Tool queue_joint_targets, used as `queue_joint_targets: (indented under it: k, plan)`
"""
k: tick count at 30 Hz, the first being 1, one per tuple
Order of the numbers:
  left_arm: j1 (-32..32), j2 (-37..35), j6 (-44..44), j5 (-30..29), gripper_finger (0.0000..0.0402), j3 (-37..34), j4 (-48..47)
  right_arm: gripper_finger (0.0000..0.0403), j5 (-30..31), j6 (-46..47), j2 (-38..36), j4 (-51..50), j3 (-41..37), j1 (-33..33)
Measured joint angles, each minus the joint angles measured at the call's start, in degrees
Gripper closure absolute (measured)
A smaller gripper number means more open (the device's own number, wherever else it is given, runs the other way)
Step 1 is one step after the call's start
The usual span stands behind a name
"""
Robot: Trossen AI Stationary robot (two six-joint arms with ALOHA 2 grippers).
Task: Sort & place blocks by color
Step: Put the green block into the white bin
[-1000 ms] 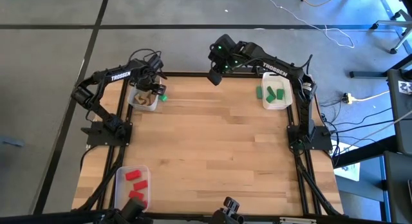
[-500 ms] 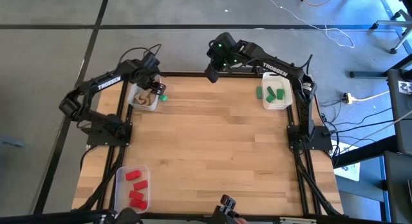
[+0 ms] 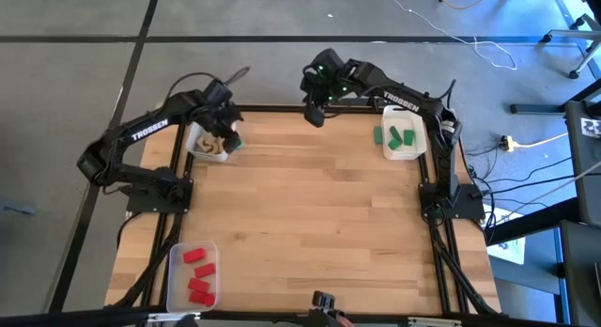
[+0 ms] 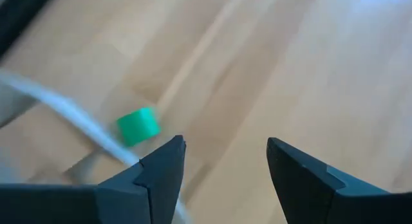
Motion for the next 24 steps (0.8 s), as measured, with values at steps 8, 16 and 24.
queue_joint_targets:
  k: [8,16,24]
  plan:
    - [-4.73,7.29,0.21,-1.83,0.0190,0.00,0.89,0.0204,-0.42,-0.31,0.00,0.00,0.00,0.34]
    - [-8.98,14.32,27.32,-12.63,0.0189,0.00,1.58,0.0204,-0.41,-1.68,0.00,0.00,0.00,0.34]
    - [-9.18,19.43,34.32,-15.97,0.0189,0.00,2.94,0.0204,-0.40,-1.82,0.00,0.00,0.00,0.42]
